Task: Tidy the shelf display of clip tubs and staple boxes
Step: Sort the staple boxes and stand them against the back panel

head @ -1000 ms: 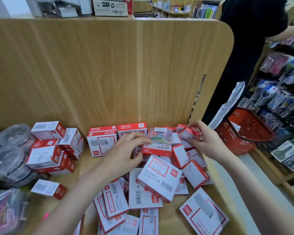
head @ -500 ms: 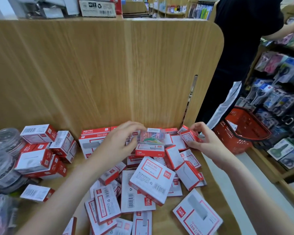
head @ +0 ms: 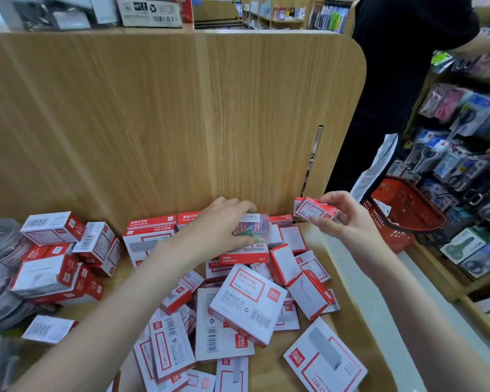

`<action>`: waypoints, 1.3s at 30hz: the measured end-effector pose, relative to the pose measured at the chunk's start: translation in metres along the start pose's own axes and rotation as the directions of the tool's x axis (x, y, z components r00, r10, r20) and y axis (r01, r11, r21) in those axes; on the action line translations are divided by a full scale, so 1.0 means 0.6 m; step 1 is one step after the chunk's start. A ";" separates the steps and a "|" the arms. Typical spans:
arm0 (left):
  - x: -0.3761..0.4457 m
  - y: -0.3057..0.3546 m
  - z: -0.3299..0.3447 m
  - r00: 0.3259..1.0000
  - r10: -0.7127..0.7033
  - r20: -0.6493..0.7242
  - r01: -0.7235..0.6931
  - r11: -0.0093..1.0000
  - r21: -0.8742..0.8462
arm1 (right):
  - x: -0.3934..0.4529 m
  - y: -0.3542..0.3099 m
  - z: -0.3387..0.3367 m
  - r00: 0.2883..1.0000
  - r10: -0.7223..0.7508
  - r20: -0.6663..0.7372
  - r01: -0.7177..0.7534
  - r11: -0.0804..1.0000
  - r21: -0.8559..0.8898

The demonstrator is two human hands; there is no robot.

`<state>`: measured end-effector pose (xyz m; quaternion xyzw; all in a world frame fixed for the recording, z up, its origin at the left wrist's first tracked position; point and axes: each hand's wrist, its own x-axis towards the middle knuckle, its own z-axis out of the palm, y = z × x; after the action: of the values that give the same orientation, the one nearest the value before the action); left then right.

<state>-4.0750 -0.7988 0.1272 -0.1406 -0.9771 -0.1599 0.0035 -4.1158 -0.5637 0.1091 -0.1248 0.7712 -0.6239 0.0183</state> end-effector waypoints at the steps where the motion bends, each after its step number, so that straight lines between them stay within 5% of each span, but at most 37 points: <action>1: -0.002 -0.001 0.001 0.999 0.004 -0.036 -0.005 1.000 -0.015 | -0.001 -0.001 0.001 1.000 0.022 0.011 -0.022 0.999 0.030; 8: -0.041 0.009 -0.013 0.943 -0.119 -0.312 0.018 0.951 -0.310 | 0.006 0.010 0.057 0.996 0.011 0.094 -0.002 0.996 -0.089; 15: -0.089 -0.010 -0.016 0.906 -0.265 -0.331 0.095 0.887 -0.451 | 0.021 0.014 0.093 0.971 -0.163 0.176 0.234 0.806 -0.544; 23: -0.104 -0.008 -0.007 0.892 -0.308 -0.331 0.123 0.870 -0.477 | 0.009 0.006 0.081 0.973 -0.229 0.028 0.220 0.881 -0.419; 36: -0.112 -0.013 -0.003 0.885 -0.310 -0.348 0.108 0.863 -0.493 | 0.010 0.010 0.080 0.988 -0.120 0.101 0.152 0.886 -0.437; 39: -0.112 -0.009 -0.002 0.883 -0.283 -0.375 0.073 0.872 -0.485 | 0.002 -0.010 0.074 0.975 -0.216 0.060 0.220 0.867 -0.448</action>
<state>-4.0119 -0.8224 0.1233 -0.0050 -0.8947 -0.4118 0.1731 -4.1078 -0.6078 0.1049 -0.2144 0.8758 -0.4253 -0.0782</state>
